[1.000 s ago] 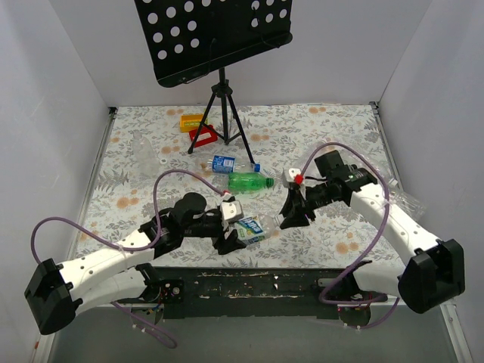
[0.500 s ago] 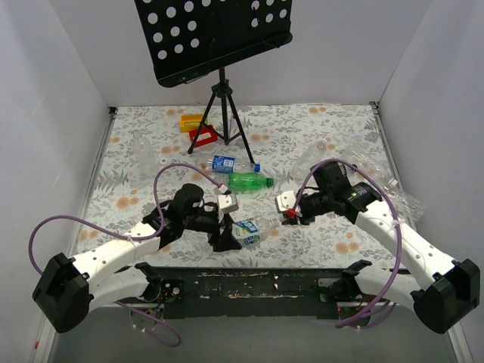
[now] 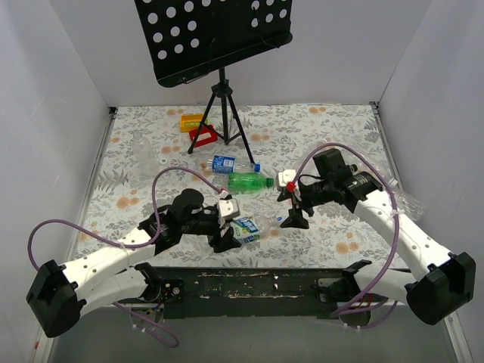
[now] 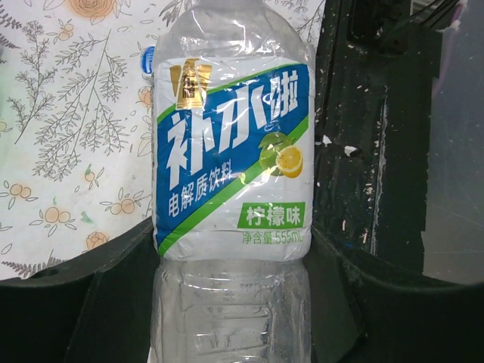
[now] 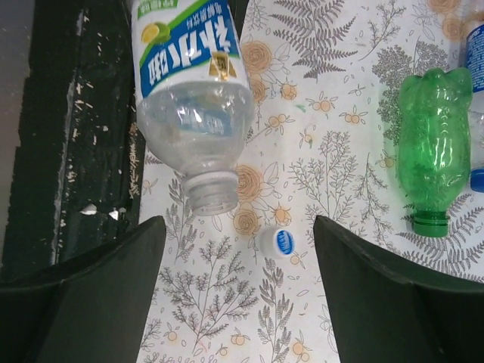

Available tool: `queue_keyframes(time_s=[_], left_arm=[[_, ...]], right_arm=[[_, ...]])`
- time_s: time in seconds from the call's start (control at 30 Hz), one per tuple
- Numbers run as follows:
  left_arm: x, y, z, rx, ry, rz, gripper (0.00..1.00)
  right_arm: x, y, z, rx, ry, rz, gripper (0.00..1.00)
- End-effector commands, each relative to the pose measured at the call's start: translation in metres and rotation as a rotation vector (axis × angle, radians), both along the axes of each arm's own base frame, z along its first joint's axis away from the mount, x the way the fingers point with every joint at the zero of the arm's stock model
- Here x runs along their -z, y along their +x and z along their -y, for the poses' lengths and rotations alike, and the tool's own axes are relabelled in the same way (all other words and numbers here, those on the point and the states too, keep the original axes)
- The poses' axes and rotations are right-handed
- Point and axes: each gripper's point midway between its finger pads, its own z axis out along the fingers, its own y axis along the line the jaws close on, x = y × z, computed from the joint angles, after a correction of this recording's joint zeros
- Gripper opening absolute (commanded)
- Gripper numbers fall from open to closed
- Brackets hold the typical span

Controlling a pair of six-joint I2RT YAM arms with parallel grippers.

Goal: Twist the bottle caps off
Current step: Unscrew the bottle cap from the plastic bottle, then place the plastic bottle at the center of the board.

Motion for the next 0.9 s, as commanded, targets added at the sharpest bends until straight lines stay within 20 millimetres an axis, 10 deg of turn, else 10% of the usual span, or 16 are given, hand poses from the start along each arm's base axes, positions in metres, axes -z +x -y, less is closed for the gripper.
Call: queue_keyframes(time_s=[0.0, 0.47, 0.87], left_arm=[[-0.004, 0.007, -0.002, -0.039, 0.034, 0.106, 0.0], [-0.009, 0.011, -0.002, -0.077, -0.014, 0.16, 0.0], [-0.024, 0.014, 0.014, -0.099, -0.12, 0.123, 0.0]], right_arm=[[-0.025, -0.012, 0.0, -0.01, 0.021, -0.111, 0.88], [0.003, -0.008, 0.0, 0.031, 0.149, -0.254, 0.87], [-0.027, -0.008, -0.021, -0.078, 0.253, -0.377, 0.64]])
